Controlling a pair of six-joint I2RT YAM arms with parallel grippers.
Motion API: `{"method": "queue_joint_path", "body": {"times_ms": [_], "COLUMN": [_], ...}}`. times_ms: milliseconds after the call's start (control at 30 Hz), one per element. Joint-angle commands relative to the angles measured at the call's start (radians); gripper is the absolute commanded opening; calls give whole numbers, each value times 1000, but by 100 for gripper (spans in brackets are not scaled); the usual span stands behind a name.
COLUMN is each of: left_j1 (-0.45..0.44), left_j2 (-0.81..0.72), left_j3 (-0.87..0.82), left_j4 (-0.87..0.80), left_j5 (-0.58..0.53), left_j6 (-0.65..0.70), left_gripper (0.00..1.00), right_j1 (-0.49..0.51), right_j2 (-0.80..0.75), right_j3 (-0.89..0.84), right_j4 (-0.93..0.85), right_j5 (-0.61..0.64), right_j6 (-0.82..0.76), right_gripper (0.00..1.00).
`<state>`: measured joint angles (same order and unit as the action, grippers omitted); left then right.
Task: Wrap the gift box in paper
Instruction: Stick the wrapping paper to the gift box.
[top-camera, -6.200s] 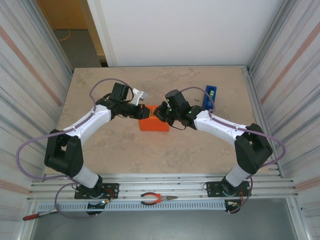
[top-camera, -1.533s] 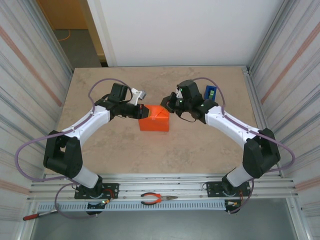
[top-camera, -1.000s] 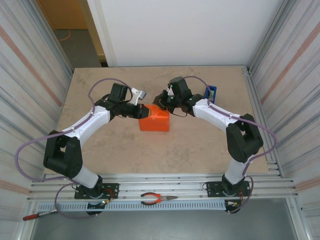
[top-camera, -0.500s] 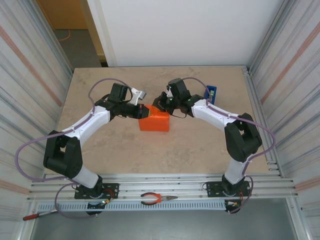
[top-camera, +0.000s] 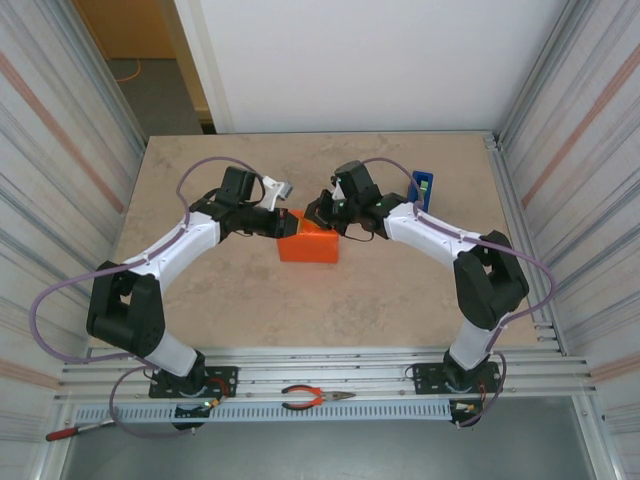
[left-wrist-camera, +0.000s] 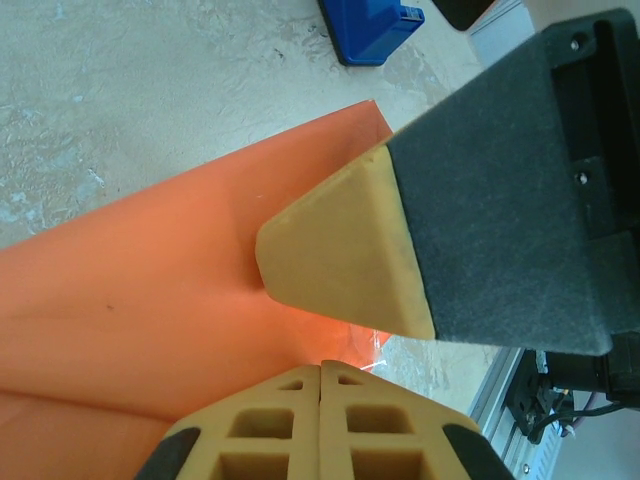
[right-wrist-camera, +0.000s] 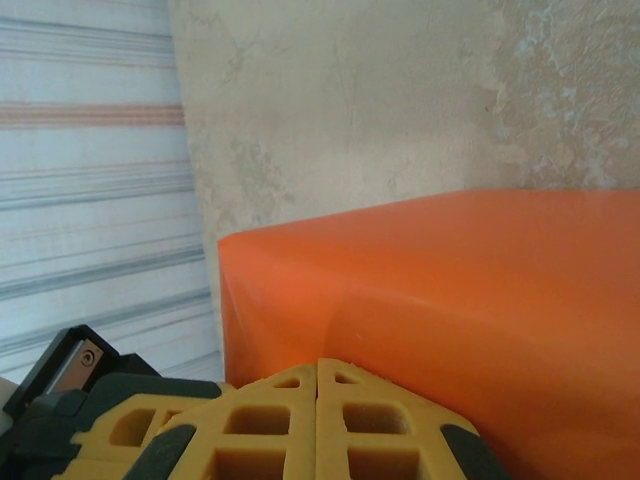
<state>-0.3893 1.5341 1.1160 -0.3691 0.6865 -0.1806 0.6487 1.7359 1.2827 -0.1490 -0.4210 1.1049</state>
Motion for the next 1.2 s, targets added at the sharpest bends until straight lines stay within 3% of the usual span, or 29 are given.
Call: {"method": "queue_joint_path", "body": {"times_ms": [0,333,567,767,1167], "left_j1": [-15,-10,47,50,39], "left_j2": [9,5,-43,4,57], "left_j3": [-39,-11,92,157,53], "left_j4": [-48,-63,-32,-17,0], "left_j5": [-35,-8,96,100,77], "left_j6": [20,21,-71,-97,-79], "left_gripper": [0,0,0,0,0], "right_j1": [18,30,32,37,29], "right_j2": [-32,-22,-10,-12,-37], "right_j3": [-32,-59,-57,-66,-97], "right_j4": [-64,-87,-118,-114,-29], "right_j5": [-28,-21,1,8,-29], "right_j6": [-31,-46,-66,-72,-115], "right_gripper": [0,0,0,0,0]}}
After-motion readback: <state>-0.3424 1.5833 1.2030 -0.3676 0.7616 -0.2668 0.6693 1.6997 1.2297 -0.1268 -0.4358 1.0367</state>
